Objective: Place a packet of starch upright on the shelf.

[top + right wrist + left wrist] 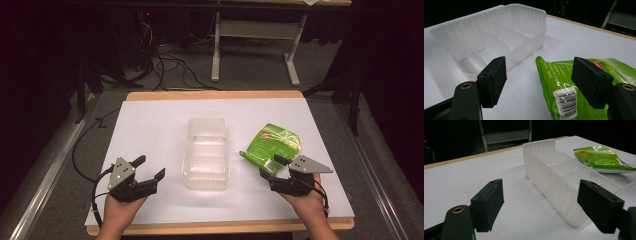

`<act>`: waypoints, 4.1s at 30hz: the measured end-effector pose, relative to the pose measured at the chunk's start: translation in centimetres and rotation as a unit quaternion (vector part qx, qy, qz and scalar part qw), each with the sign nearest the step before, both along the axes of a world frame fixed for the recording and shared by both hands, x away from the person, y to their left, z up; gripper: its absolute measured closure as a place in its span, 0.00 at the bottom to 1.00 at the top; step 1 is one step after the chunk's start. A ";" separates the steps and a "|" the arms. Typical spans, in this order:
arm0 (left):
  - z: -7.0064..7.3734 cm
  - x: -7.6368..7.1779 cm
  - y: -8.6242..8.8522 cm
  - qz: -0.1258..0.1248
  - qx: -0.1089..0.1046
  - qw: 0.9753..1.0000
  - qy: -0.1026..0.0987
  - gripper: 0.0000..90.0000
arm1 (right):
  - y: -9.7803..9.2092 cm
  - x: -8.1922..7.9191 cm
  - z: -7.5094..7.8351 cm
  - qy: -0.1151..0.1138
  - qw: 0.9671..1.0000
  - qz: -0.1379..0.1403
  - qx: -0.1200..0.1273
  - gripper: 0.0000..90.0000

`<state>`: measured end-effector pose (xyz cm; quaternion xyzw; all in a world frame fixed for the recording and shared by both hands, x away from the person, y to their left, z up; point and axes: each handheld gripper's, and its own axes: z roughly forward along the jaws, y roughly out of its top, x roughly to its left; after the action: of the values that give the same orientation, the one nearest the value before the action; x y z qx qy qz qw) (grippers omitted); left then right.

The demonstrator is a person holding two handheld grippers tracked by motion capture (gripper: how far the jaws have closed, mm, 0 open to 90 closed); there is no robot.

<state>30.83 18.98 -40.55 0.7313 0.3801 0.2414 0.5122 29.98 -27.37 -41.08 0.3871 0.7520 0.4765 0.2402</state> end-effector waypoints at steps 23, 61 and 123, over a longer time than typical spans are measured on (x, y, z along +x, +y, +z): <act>-0.9 0.6 0.3 -0.004 -0.005 1.000 0.009 0.26 | -0.7 0.5 -0.1 -0.007 1.000 -0.013 0.005 0.31; -2.1 1.3 0.3 -0.011 0.018 0.999 0.027 0.25 | -11.0 12.5 -5.3 0.155 0.962 -0.221 0.029 0.17; -1.7 0.8 -0.1 -0.034 0.004 0.999 0.024 0.28 | -3.5 4.4 3.8 -0.022 0.993 -0.040 0.112 0.99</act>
<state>31.62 18.89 -42.27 0.7514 0.3661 0.2075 0.5083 34.42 -30.92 -37.25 0.4311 0.6723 0.5558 0.2309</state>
